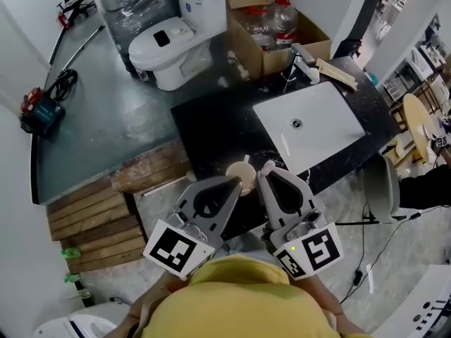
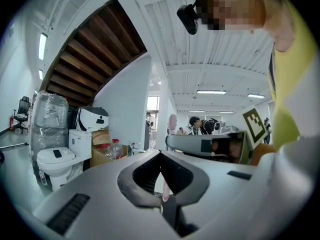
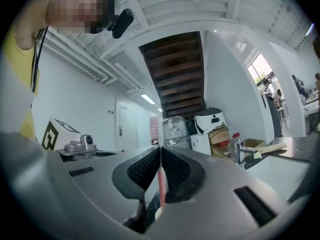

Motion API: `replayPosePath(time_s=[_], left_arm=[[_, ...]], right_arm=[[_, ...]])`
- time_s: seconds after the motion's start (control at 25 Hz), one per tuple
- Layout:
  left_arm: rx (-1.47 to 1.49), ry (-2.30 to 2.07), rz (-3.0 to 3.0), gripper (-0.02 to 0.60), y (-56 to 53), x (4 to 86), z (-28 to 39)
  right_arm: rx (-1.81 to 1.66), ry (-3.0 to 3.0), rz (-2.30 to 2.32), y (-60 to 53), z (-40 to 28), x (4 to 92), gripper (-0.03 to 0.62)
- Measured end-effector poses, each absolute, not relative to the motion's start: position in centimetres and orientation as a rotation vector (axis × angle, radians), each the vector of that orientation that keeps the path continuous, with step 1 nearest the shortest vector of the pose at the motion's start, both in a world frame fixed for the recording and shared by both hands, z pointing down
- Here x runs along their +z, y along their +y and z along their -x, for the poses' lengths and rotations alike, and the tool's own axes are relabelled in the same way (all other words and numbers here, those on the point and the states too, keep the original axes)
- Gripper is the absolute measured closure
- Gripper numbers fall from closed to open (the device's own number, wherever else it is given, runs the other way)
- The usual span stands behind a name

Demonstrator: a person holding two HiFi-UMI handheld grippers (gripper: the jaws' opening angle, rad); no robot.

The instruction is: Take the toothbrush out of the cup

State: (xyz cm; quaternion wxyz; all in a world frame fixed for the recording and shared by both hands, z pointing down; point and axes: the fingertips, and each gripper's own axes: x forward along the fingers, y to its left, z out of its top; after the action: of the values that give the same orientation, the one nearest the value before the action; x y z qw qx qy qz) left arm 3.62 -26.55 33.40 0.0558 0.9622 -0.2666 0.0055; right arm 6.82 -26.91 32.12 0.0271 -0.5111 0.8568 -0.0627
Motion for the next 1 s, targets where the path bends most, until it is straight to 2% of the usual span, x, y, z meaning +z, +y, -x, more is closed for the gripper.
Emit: replayPosePath(time_s=[0.52,1.0], left_arm=[[-0.052,-0.823,-2.987,0.572,-25.2,29.9,-3.4],[-0.058,-0.785,-3.008,0.572,-25.0,29.3,-3.9]], right_arm=[[-0.077,2.719,1.521,-24.4,-5.6,29.3,0.565],[-0.138,2.734,1.503,-24.6,-5.5,29.9,0.565]])
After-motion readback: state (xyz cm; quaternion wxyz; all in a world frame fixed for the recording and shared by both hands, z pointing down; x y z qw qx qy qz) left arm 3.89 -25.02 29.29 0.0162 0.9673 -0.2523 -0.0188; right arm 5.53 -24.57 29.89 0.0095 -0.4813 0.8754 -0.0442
